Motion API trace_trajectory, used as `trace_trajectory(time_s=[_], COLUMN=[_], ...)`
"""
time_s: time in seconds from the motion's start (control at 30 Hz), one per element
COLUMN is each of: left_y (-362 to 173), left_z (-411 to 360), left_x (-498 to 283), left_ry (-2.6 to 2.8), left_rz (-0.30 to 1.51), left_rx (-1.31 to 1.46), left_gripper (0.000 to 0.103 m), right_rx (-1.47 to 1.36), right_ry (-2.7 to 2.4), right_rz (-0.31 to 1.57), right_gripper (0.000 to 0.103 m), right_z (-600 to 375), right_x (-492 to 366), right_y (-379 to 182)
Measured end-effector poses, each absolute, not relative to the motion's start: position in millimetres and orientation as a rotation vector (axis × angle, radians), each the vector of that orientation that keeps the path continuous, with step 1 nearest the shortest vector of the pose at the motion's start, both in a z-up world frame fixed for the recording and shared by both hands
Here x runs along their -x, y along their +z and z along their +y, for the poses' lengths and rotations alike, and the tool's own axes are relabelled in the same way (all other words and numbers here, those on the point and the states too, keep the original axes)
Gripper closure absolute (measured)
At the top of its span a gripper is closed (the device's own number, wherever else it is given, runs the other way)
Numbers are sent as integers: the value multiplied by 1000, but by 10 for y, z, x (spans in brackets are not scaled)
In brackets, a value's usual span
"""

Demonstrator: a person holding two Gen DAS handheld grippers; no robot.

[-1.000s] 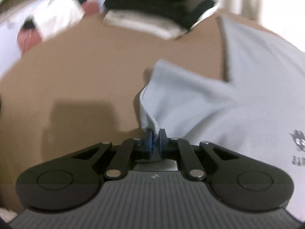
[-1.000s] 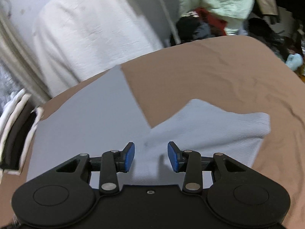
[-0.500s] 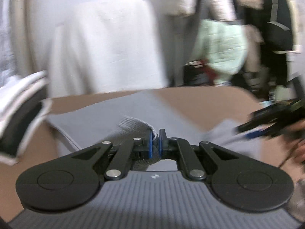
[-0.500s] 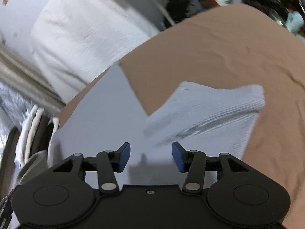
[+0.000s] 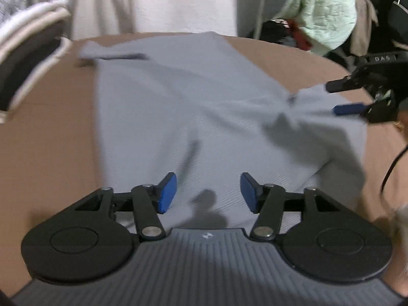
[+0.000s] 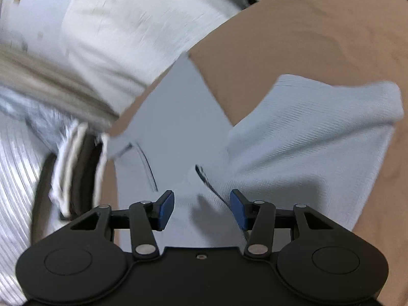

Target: Fold clothes

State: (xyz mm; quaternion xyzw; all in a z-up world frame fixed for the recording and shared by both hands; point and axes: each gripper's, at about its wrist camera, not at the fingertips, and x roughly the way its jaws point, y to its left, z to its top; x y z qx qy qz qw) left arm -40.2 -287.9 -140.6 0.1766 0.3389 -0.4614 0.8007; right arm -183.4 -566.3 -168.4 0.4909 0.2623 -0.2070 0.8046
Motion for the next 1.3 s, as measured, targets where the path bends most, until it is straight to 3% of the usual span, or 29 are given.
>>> trace_trajectory(time_s=[0.3, 0.37, 0.43, 0.6, 0.73, 0.8, 0.83, 0.87, 0.93, 1.1, 1.2, 1.27, 1.3], left_y=[-1572, -1588, -1648, -1794, -1814, -1802, -1799, -1797, -1795, -1750, -1704, -1691, -1700], left_z=[-2581, -2459, -2459, -2444, -2354, -2330, -2324, -2317, -2296, -2263, -2273, -2303, -2319], left_x=[462, 534, 591, 658, 632, 613, 603, 593, 577, 643, 713, 769, 800], left_ry=[-921, -920, -891, -853, -893, -918, -928, -939, -955, -1017, -1073, -1093, -1097], left_rz=[656, 624, 583, 540, 575, 585, 592, 601, 615, 603, 603, 586, 573], left_rx=[-517, -548, -600, -694, -638, -610, -601, -592, -565, -549, -525, -533, -544], left_gripper=[31, 21, 19, 19, 21, 41, 53, 64, 70, 73, 68, 42, 36], right_rx=[-1076, -1074, -1097, -1200, -1254, -1188, -1125, -1057, -857, -687, -637, -595, -581], right_ry=[-398, -416, -443, -428, -427, -431, -437, -445, -481, -543, -598, -653, -680], right_rz=[690, 726, 761, 858, 818, 799, 793, 789, 800, 623, 521, 499, 497], right_gripper=[48, 46, 42, 38, 38, 38, 41, 61, 96, 98, 99, 99, 99], right_z=[-5459, -5365, -5260, -5108, -5178, -5149, -5112, -5070, -4926, -4795, -4779, -4790, -4804], right_x=[1705, 1733, 1771, 1715, 1585, 1484, 1421, 1361, 1278, 1421, 1625, 1716, 1741], right_y=[-1801, -1825, -1875, -2158, -2317, -2320, -2299, -2270, -2128, -1720, -1497, -1431, -1417])
